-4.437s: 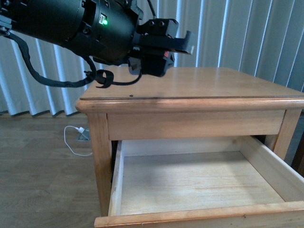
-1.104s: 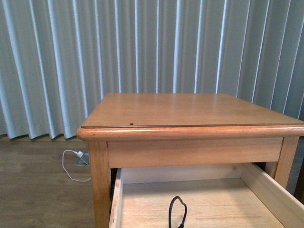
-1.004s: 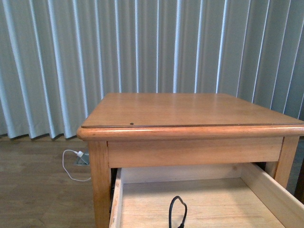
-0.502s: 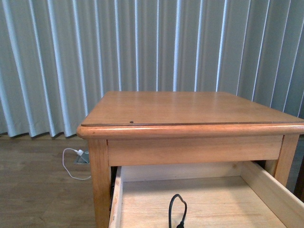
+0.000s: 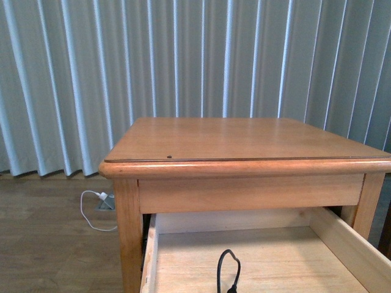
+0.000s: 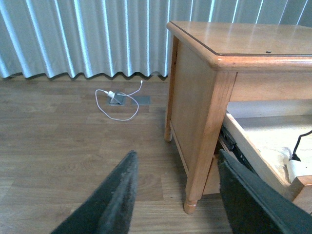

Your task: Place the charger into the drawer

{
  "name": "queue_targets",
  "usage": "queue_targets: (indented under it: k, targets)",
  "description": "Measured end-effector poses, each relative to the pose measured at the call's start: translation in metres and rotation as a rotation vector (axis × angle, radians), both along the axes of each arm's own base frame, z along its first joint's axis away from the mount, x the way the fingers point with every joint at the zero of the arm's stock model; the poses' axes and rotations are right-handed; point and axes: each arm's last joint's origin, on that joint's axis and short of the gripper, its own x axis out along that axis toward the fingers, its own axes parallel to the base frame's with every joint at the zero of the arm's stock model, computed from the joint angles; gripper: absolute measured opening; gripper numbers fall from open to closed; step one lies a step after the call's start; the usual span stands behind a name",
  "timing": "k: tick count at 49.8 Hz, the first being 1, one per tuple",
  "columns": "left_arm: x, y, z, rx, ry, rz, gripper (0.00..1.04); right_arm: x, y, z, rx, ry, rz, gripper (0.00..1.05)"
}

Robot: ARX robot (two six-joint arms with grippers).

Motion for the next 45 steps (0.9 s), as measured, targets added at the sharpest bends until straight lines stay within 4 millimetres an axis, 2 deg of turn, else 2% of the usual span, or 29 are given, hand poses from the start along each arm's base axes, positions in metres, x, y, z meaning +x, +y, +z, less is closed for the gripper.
queue_targets:
  k: [2,7,10,18,21,25,36,45]
  targets:
    - [0.0,0.0,0.0,0.0,0.0,0.0,0.63,0.0,0.0,0.0,0.0,0.0,0.0,0.96]
    - [0.0,0.0,0.0,0.0,0.0,0.0,0.9,0.0,0.0,0.0,0.0,0.0,0.0,0.96]
    - [0.0,0.0,0.0,0.0,0.0,0.0,1.0,0.0,0.0,0.0,0.0,0.0,0.0,0.96]
    - [0.0,0.0,0.0,0.003,0.0,0.0,0.99,0.0,0.0,0.0,0.006,0.003,0.011,0.96]
    - [0.0,0.0,0.0,0.003,0.0,0.0,0.99,0.001,0.0,-0.003,0.072,0.107,0.164,0.96]
    - [0.0,0.0,0.0,0.002,0.0,0.0,0.99,0.003,0.003,-0.012,0.117,0.257,0.284,0.96]
    - [0.0,0.0,0.0,0.002,0.0,0.0,0.99,0.011,0.012,-0.028,0.056,0.505,0.34,0.96]
    - [0.0,0.0,0.0,0.003,0.0,0.0,0.99,0.032,0.025,-0.033,0.003,0.603,0.376,0.96]
